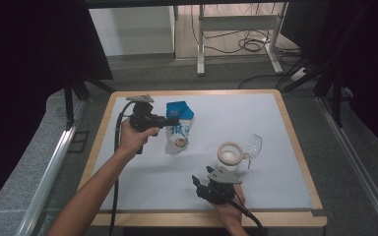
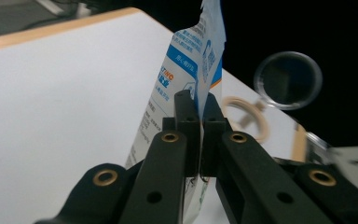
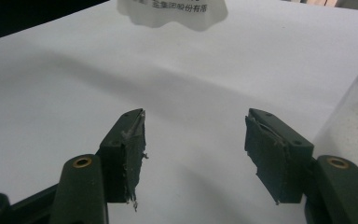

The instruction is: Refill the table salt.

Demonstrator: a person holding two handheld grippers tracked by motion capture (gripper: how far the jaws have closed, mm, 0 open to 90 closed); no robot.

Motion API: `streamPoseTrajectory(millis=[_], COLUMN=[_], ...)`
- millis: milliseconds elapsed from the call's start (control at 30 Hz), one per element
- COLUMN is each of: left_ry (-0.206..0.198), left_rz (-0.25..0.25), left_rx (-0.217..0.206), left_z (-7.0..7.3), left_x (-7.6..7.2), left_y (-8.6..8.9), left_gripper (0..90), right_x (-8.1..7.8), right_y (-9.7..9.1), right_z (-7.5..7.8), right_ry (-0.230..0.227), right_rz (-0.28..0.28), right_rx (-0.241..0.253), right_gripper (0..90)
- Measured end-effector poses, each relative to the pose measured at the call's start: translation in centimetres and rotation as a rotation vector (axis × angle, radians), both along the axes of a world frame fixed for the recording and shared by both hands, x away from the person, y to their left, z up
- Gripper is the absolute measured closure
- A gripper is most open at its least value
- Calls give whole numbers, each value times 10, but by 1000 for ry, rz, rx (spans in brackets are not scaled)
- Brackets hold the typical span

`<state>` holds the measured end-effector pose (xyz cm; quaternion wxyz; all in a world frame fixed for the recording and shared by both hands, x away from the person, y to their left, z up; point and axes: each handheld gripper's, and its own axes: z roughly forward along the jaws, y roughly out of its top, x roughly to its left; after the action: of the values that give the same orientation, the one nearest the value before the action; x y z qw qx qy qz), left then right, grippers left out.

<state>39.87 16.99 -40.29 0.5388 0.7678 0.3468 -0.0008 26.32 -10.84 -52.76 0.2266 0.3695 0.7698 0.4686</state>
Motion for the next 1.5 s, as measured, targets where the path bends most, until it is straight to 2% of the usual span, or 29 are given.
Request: streamPoseTrajectory(millis=[300,567,667,767,1033,1167,1233,1400,1500], left_ry=[-20,6,1,-6,-10,-7,-9,-27,-32], left_rz=[196,314,330,345,339,343,339,336,323], left_rx=[-7,-13,-40,-41,-43,-47,-58,-38,-40], left_z=[-31,-59,-64,-64,-65,-64,-65,-65,-67], left_x=[15,22,19,17,18,20,21,19,17], left_y=[46,78,84,89,90,87,87,85,83], left_gripper=[900,900,897,880,824,731,657,510,467], right_x=[-10,-12,-12,-12,-12,-12,-12,-11,-11], right_y=[-2,-4,-5,-6,-6,-7,-7,-8,-8], right_z=[3,4,3,3,3,3,3,3,3], right_ry=[-16,-15,-13,-14,-12,-11,-12,-12,-11], right_rz=[27,32,31,28,26,24,23,22,22], right_rx=[-3,-5,-4,-5,-6,-4,-3,-5,-7], right_gripper=[388,387,387,387,387,387,387,387,388])
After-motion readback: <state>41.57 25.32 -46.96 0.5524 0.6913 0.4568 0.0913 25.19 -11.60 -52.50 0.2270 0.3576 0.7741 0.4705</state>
